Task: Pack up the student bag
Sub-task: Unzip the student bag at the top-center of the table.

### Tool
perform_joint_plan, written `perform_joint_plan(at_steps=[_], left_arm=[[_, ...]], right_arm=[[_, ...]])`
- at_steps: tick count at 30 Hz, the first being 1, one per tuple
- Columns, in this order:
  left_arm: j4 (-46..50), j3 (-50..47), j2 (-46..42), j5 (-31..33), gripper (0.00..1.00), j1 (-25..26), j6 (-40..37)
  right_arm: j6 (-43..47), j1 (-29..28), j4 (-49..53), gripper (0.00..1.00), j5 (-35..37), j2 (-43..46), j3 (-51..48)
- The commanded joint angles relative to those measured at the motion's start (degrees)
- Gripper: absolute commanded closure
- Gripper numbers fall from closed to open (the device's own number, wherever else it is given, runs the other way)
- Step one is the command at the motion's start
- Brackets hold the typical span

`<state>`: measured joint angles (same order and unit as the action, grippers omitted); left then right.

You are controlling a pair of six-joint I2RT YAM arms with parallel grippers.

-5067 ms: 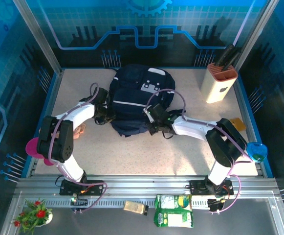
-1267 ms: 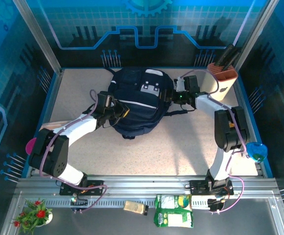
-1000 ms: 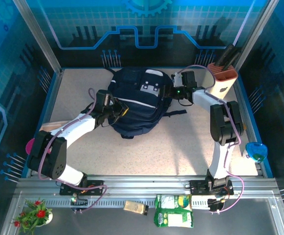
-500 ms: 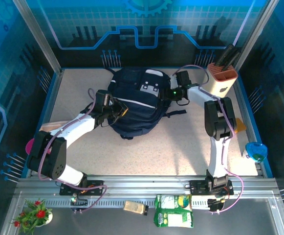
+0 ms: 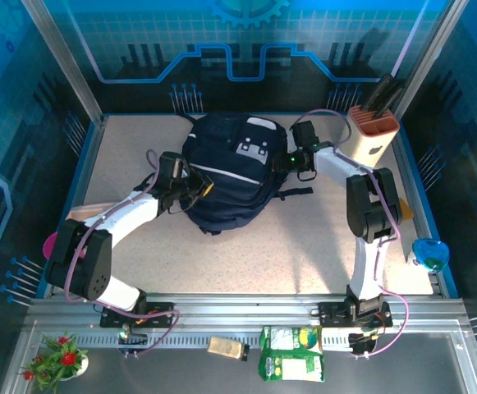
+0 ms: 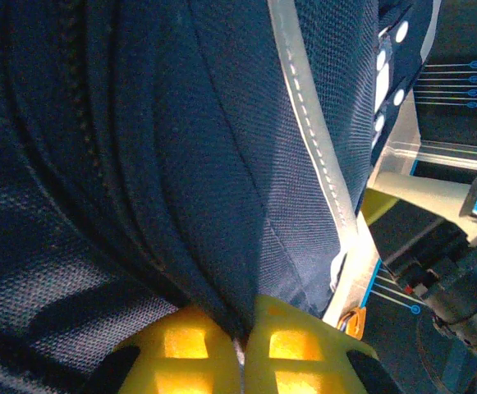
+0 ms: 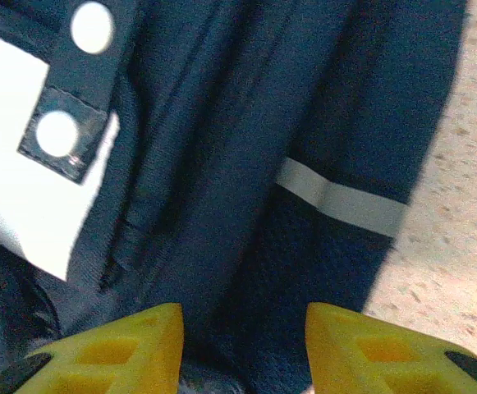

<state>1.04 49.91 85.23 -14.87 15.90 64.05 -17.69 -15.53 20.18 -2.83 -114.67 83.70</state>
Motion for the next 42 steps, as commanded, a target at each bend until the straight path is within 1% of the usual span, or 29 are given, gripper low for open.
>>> perform_joint_plan(at_steps=[1,4,7,10,13,17,23,25,28,31,33,36,42], left_arm=[[-2.27,-0.25,-0.82,-0.71,1.00,-0.74,-2.10],[-2.18,-0.30,-0.78,-0.86,1.00,-0.87,-2.23],[-2.10,-0.20,-0.77,-1.13,1.00,-0.95,-2.44],[-2.16,-0.12,-0.73,-1.38,1.00,-0.96,-2.51],[-2.10,-0.15,-0.76,-1.51,1.00,-0.96,-2.62],[-1.94,-0.07,-0.64,-1.78,1.00,-1.05,-2.77],[-1.22,0.66,-0.24,-1.98,1.00,-1.29,-3.40],[-1.04,0.90,-0.11,-2.10,1.00,-1.49,-3.49],[-0.87,1.14,0.07,-2.18,1.00,-1.75,-3.76],[-0.86,1.40,0.36,-2.70,1.00,-2.01,-3.75],[-0.87,1.51,0.44,-2.89,1.00,-2.10,-3.76],[-0.70,1.82,0.48,-3.14,1.00,-2.19,-3.96],[-0.78,2.13,1.12,-3.66,1.00,-2.17,-3.77]], right_arm=[[-1.55,0.55,2.65,0.57,1.37,2.30,-1.66],[-1.35,0.59,3.06,0.59,-0.14,2.31,-1.38],[1.86,0.52,1.98,0.57,-4.78,1.81,-0.54],[6.30,1.00,0.71,0.50,-12.11,0.46,0.48],[8.22,1.91,0.94,0.46,-16.37,-1.99,2.17],[10.72,3.01,2.27,0.47,-18.54,-4.64,3.68],[17.14,4.86,6.46,0.55,-25.19,-4.41,3.79],[19.04,4.90,8.62,0.59,-24.75,-3.85,4.28],[20.59,5.04,9.49,0.69,-24.49,-3.02,4.37],[22.02,4.96,11.02,0.74,-25.18,-3.50,5.27],[22.78,4.95,11.96,0.73,-25.35,-4.13,6.08],[23.08,4.74,12.33,0.71,-23.14,-5.06,7.04],[23.99,4.11,12.85,0.77,-21.17,-5.99,8.65]])
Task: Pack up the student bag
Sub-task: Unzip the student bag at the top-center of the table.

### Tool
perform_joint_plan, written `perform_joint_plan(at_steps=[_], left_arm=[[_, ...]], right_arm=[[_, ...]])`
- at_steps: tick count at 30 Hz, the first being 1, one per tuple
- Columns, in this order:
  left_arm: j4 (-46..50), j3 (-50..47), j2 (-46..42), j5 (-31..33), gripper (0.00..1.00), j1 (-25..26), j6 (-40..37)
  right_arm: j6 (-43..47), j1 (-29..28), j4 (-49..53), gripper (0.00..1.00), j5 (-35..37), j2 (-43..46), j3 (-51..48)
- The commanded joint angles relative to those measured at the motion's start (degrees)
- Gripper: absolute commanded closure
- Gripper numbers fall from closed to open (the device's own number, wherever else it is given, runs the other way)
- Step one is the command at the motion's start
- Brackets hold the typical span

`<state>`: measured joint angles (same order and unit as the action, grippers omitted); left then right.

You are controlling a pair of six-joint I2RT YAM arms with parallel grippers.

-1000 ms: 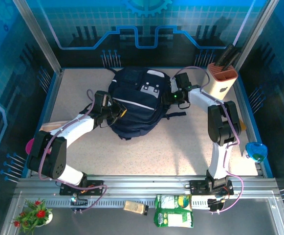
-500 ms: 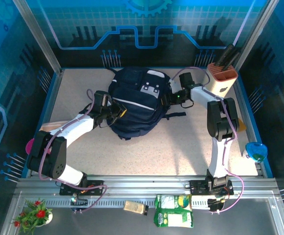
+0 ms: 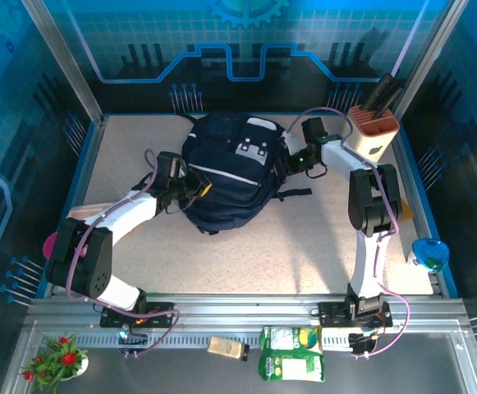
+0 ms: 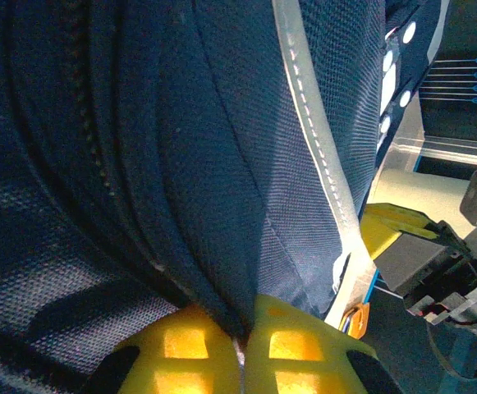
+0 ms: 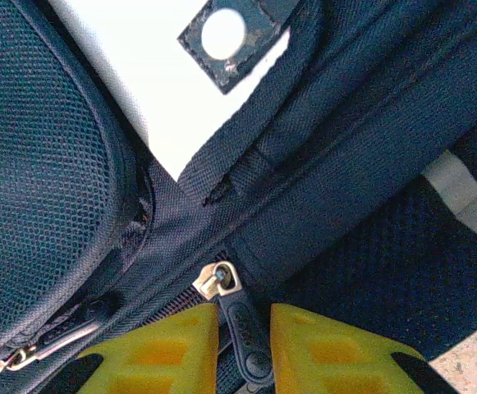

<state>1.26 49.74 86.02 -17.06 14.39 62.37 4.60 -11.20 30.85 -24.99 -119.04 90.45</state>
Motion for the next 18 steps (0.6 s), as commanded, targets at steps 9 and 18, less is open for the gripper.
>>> perform_joint_plan(at_steps=[9,18], left_arm=[[-1.09,2.30,0.40,-1.73,1.00,-0.68,-1.99],[-1.10,2.48,0.51,-1.83,1.00,-0.84,-2.07]], right_arm=[[3.80,-0.66,5.97,0.64,2.01,-4.65,4.94],[7.12,-1.13,9.86,0.70,-2.89,-5.32,6.31]])
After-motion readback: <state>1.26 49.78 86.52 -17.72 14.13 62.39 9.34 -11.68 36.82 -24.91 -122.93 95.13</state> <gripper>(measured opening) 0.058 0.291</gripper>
